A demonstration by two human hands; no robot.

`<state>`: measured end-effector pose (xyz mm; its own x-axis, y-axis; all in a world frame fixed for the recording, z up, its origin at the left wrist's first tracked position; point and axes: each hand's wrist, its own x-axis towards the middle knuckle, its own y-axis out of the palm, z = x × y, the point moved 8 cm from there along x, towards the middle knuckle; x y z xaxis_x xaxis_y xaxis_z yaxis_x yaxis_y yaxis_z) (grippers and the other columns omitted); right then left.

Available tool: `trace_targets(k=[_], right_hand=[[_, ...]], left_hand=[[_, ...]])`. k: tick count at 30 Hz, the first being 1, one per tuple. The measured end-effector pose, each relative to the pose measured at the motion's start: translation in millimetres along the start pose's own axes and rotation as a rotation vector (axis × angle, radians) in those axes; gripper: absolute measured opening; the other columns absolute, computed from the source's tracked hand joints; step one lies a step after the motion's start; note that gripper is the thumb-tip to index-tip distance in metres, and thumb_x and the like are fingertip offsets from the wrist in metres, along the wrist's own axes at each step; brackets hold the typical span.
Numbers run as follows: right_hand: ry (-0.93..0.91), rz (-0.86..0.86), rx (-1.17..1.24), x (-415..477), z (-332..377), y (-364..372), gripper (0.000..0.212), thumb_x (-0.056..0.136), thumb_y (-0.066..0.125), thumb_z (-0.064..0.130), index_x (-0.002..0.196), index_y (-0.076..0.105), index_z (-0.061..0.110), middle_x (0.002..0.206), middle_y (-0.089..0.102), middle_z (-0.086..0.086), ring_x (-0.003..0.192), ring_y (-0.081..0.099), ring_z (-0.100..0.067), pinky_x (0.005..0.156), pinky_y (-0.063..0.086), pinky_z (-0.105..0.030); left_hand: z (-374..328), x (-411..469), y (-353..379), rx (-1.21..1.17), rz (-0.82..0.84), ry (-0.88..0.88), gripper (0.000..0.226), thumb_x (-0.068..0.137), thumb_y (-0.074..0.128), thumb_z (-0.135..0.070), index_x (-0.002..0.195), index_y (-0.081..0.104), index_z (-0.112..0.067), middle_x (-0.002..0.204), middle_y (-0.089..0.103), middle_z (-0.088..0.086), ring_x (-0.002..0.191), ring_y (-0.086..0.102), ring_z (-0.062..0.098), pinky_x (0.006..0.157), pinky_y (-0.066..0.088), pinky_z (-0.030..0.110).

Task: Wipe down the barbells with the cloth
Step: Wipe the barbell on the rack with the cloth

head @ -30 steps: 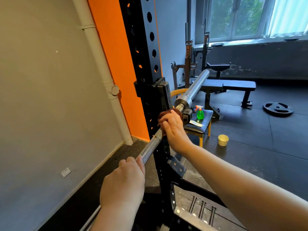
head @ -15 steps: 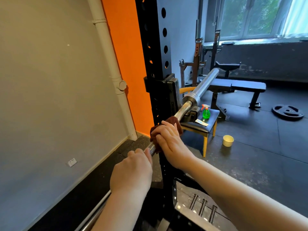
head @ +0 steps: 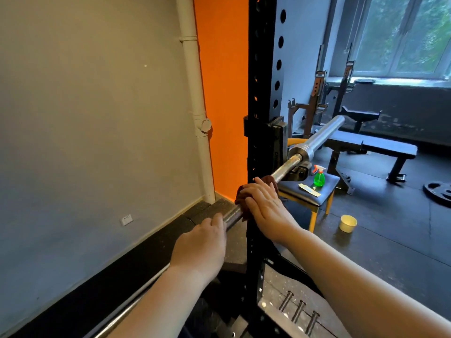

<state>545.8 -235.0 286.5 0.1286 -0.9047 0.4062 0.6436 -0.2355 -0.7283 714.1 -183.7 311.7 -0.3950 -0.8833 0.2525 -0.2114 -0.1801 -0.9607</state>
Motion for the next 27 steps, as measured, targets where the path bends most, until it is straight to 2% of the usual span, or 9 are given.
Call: trace_targets(k=[2,4,7,10,13,16,20,24,27], right_hand=[[0.12,-0.067,0.101,-1,12,8,0.031,0.11,0.03,0.033,0.127,0.055,0.026,0.147,0.046,0.006,0.156,0.005,-0.015,0.127,-0.003,-0.049],[0.145,-0.084,0.159,-11,40,28,0.029,0.11,0.032,0.027,0.123,0.057,0.02,0.142,0.05,0.003,0.156,0.004,-0.016,0.126,-0.011,-0.045],[-0.083,-0.014,0.111,-37,86,44,0.033,0.109,0.033,0.031,0.127,0.059,0.021,0.139,0.052,0.007,0.15,0.006,0.001,0.125,-0.015,-0.039],[-0.218,0.073,0.037,-45,87,37,0.039,0.109,0.03,0.042,0.138,0.054,0.03,0.146,0.048,0.014,0.148,0.006,0.008,0.125,-0.008,-0.032],[-0.072,-0.01,0.054,-40,80,38,0.04,0.11,0.027,0.041,0.138,0.053,0.029,0.151,0.045,0.011,0.154,0.004,-0.004,0.128,0.0,-0.045],[0.122,-0.115,0.135,-53,111,58,0.038,0.11,0.029,0.03,0.133,0.056,0.019,0.151,0.046,0.002,0.156,0.002,-0.013,0.128,-0.003,-0.047],[-0.181,0.01,0.109,-92,192,92,0.05,0.105,0.025,0.037,0.133,0.06,0.014,0.143,0.054,0.001,0.154,0.017,-0.018,0.124,-0.018,-0.033],[-0.281,0.038,-0.083,-88,173,83,0.051,0.107,0.02,0.052,0.144,0.05,0.031,0.152,0.045,0.012,0.155,0.013,-0.009,0.128,-0.006,-0.038],[-0.107,-0.034,-0.064,-80,148,74,0.049,0.108,0.021,0.05,0.144,0.047,0.031,0.155,0.041,0.01,0.155,0.0,-0.007,0.126,-0.012,-0.039]], left_hand=[[10,-21,-6,0.018,-0.029,-0.023,0.034,0.11,0.021,-0.039,0.132,0.043,-0.025,0.111,0.062,-0.007,0.092,0.065,0.011,0.073,0.056,0.031],[17,-40,-11,0.048,-0.046,-0.053,0.036,0.11,0.021,-0.038,0.135,0.043,-0.025,0.119,0.062,-0.006,0.101,0.065,0.012,0.075,0.053,0.028],[28,-62,-17,0.068,-0.054,-0.094,0.036,0.109,0.023,-0.04,0.136,0.043,-0.026,0.121,0.061,-0.008,0.102,0.064,0.009,0.073,0.046,0.023],[42,-83,-23,0.066,-0.088,-0.112,0.039,0.108,0.017,-0.045,0.13,0.046,-0.029,0.112,0.061,-0.011,0.094,0.064,0.006,0.067,0.043,0.02],[58,-108,-30,0.088,-0.113,-0.141,0.049,0.105,0.009,-0.049,0.125,0.049,-0.03,0.105,0.063,-0.012,0.086,0.064,0.005,0.064,0.049,0.018],[68,-131,-35,0.124,-0.145,-0.16,0.049,0.104,0.01,-0.049,0.125,0.051,-0.03,0.103,0.063,-0.012,0.086,0.064,0.005,0.065,0.048,0.019],[73,-150,-38,0.201,-0.141,-0.181,0.031,0.107,0.032,-0.044,0.128,0.05,-0.029,0.117,0.064,-0.009,0.101,0.065,0.009,0.072,0.04,0.022],[90,-176,-48,0.225,-0.162,-0.207,0.044,0.105,0.02,-0.046,0.118,0.058,-0.028,0.097,0.067,-0.01,0.079,0.065,0.008,0.061,0.047,0.023],[109,-206,-55,0.255,-0.218,-0.226,0.049,0.107,0.014,-0.047,0.104,0.06,-0.029,0.08,0.061,-0.012,0.063,0.056,0.005,0.051,0.039,0.02]])
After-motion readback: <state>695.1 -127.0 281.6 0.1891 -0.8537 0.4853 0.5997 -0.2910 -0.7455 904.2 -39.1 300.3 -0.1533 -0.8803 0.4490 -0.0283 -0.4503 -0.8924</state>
